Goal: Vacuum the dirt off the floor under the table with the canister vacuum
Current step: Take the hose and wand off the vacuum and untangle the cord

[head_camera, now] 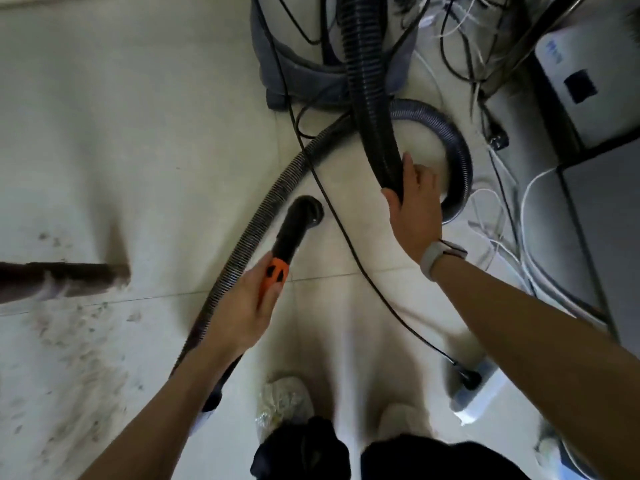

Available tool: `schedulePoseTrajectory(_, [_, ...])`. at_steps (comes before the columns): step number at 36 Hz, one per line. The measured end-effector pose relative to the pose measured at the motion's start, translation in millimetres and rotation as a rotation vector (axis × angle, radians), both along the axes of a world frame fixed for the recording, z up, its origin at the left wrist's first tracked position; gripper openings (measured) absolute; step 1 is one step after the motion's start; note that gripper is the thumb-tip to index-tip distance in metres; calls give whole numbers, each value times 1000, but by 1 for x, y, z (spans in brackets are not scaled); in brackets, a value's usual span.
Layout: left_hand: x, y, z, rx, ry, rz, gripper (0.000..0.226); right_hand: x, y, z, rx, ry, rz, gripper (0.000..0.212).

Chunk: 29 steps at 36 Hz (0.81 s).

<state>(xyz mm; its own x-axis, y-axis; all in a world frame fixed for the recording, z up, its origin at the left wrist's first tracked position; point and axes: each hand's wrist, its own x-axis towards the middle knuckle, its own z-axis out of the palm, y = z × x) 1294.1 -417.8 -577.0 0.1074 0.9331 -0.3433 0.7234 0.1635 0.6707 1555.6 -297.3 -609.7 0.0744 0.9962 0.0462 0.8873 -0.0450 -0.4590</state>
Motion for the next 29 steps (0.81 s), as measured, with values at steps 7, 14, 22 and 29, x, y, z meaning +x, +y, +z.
schedulePoseTrajectory(7, [9,-39,-65,-7,76,38,56,-2,-45,-45,173,58,85,56])
schedulePoseTrajectory(14, [36,-39,-69,5,77,-105,57,21,-118,-64,111,86,263,43])
schedulePoseTrajectory(22, [29,-60,-97,10,113,-108,57,31,-166,-130,-614,-48,135,46])
schedulePoseTrajectory(29, [28,-58,-101,-32,109,-95,57,16,-159,-122,-515,238,55,27])
